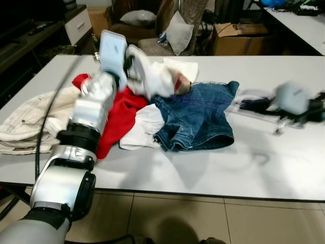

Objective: Hang hanger

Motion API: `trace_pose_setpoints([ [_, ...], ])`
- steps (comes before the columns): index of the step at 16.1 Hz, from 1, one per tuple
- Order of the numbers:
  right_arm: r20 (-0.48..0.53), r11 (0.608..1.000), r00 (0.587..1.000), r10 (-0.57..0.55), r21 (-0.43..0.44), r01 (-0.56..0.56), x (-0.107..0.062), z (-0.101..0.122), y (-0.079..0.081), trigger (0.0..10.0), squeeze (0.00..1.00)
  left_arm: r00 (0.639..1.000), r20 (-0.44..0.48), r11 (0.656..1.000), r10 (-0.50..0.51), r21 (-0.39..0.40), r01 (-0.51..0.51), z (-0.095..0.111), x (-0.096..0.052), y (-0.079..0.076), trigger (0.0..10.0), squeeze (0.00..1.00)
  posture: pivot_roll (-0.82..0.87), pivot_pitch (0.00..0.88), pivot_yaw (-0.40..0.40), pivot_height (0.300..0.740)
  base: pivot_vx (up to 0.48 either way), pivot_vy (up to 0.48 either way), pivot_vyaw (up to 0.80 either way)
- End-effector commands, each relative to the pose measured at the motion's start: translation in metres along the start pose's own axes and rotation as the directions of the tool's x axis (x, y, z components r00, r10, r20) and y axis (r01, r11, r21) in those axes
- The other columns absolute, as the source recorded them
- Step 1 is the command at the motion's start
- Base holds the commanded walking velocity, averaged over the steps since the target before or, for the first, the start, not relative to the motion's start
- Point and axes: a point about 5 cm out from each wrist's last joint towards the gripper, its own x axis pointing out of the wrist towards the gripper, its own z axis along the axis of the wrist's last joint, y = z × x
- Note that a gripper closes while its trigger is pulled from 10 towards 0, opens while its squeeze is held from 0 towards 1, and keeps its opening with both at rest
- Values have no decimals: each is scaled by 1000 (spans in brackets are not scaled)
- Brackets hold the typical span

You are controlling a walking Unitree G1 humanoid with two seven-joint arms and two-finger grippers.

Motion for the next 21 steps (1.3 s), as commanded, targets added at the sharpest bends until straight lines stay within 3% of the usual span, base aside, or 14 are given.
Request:
trace_pose_setpoints([
  [1, 54, 1000, 999, 2, 7, -3, -10, 16, -7, 10000, 0, 998, -61, 999, -34, 2, 35, -18, -2, -2, 10000, 0, -155, 0, 116, 740, 0, 0, 0],
  [2, 78, 998, 996, 40, 38, -43, -22, 25, -7, 10000, 0, 992, -113, 998, -58, -2, 58, -36, -6, -3, 10000, 0, -159, 0, 123, 740, 0, 0, 0],
  [4, 124, 990, 987, 104, 84, -115, -36, 38, -4, 10000, 0, 990, -137, 999, -45, -28, 42, -50, -10, 0, 10000, 1000, -161, 0, 124, 740, 0, 0, 0],
  [6, 166, 990, 985, -55, 137, 32, -40, 43, -17, 10000, 0, 991, -66, 983, -120, -149, 109, -46, -15, -1, 10000, 1000, -162, 0, 123, 740, 0, 0, 0],
  [7, 151, 965, 973, -176, 222, 140, -37, 39, -22, 10000, 0, 972, 45, 939, -231, -252, 234, -36, -22, -8, 10000, 1000, -157, 0, 120, 740, 0, 0, 0],
  [8, 117, 939, 962, -246, 273, 207, -33, 33, -18, 10000, 0, 938, 123, 886, -323, -309, 346, -28, -35, -14, 10000, 1000, -152, 0, 118, 740, 0, 0, 0],
  [9, 91, 922, 958, -273, 310, 234, -32, 29, -14, 10000, 0, 924, 140, 872, -355, -306, 382, -26, -41, -15, 10000, 1000, -152, 0, 118, 740, 0, 0, 0],
  [11, 17, 858, 940, -342, 413, 305, -31, 18, 1, 10000, 0, 876, 201, 817, -438, -317, 481, -16, -70, -14, 10000, 1000, -147, 0, 117, 740, 0, 0, 0],
  [13, -27, 750, 900, -435, 543, 379, -26, 16, 27, 10000, 0, 802, 395, 720, -448, -372, 586, 15, -107, -20, 10000, 1000, -150, 0, 113, 740, 0, 0, 0],
  [16, -80, 651, 828, -555, 577, 493, -8, 23, 39, 10000, 0, 837, 426, 736, -342, -433, 521, 22, -107, -26, 10000, 1000, -150, 0, 109, 740, 0, 0, 0],
  [17, -179, 499, 739, -650, 633, 592, 19, 19, 54, 10000, 0, 937, 290, 851, -198, -423, 310, -1, -96, -29, 10000, 412, -144, 0, 94, 740, 0, 0, 0],
  [18, -230, 412, 689, -687, 658, 630, 28, 18, 62, 10000, 0, 958, 239, 885, -158, -395, 245, -9, -95, -32, 10000, 396, -143, 0, 88, 740, 0, 0, 0],
  [19, -244, 358, 661, -710, 683, 636, 35, 20, 70, 10000, 0, 969, 188, 913, -163, -342, 220, -16, -96, -36, 10000, 388, -143, 0, 88, 740, 0, 0, 0],
  [21, -287, 313, 634, -718, 680, 662, 45, 21, 81, 10000, 0, 972, 166, 921, -166, -327, 213, -21, -97, -44, 10000, 392, -146, 0, 73, 740, 0, -240, 0],
])
